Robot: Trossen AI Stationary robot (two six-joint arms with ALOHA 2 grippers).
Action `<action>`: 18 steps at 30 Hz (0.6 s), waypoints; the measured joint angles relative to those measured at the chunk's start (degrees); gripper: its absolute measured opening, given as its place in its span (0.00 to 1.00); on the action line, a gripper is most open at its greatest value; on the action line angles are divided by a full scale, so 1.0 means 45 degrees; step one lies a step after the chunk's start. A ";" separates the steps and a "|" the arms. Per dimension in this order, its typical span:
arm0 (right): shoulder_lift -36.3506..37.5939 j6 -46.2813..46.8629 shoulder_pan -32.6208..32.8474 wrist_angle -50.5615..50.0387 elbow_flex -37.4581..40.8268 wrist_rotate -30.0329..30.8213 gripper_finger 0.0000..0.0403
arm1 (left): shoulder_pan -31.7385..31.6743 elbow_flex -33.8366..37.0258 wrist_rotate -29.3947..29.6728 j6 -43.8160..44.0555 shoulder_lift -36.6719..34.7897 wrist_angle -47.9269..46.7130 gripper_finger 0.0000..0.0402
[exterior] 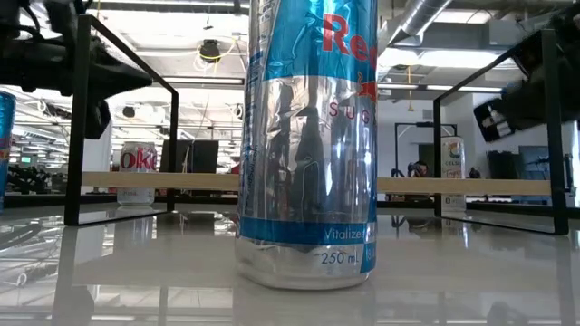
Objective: Place canned beverage on shelf
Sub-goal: Adjust the shelf
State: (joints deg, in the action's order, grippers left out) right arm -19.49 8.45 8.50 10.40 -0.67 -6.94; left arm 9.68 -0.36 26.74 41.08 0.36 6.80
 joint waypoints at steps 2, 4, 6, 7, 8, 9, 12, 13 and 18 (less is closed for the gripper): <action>0.0005 -0.0210 -0.0003 0.0902 0.0000 0.0592 0.08 | 0.0008 0.0000 0.0524 0.0222 0.0005 -0.0008 0.01; 0.0000 -0.1059 -0.0002 0.1487 -0.0049 0.1300 0.08 | 0.0008 0.0000 0.1063 0.0143 0.0002 0.0010 0.01; -0.0015 -0.1974 0.0009 0.1080 -0.0369 0.2014 0.08 | 0.0005 0.0000 0.1310 -0.0032 0.0000 0.0027 0.01; -0.0034 -0.2291 0.0004 0.0675 -0.0644 0.2429 0.08 | 0.0008 0.0000 0.1308 -0.0143 0.0000 0.0047 0.01; -0.0025 -0.2534 0.0000 0.0180 -0.0981 0.2941 0.08 | 0.0008 0.0000 0.1313 -0.0241 0.0001 0.0050 0.01; -0.0024 -0.2616 -0.0006 -0.0374 -0.1413 0.3438 0.08 | 0.0008 0.0000 0.1307 -0.0273 0.0000 0.0046 0.01; -0.0011 -0.2579 -0.0001 -0.3057 -0.3125 0.4817 0.08 | 0.0008 0.0000 0.1173 -0.0273 0.0000 0.0045 0.01; -0.0015 -0.2481 -0.0001 -0.4297 -0.3780 0.5157 0.08 | 0.0008 0.0000 0.1157 -0.0275 0.0005 0.0045 0.01; -0.0671 -0.0165 -0.0001 -0.9355 -0.6833 0.5646 0.08 | 0.0008 0.0000 0.1153 -0.0277 0.0000 0.0036 0.01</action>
State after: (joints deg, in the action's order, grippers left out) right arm -22.51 7.71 8.49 -31.70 -31.42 18.46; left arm 9.72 -0.36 31.92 39.83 0.36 6.96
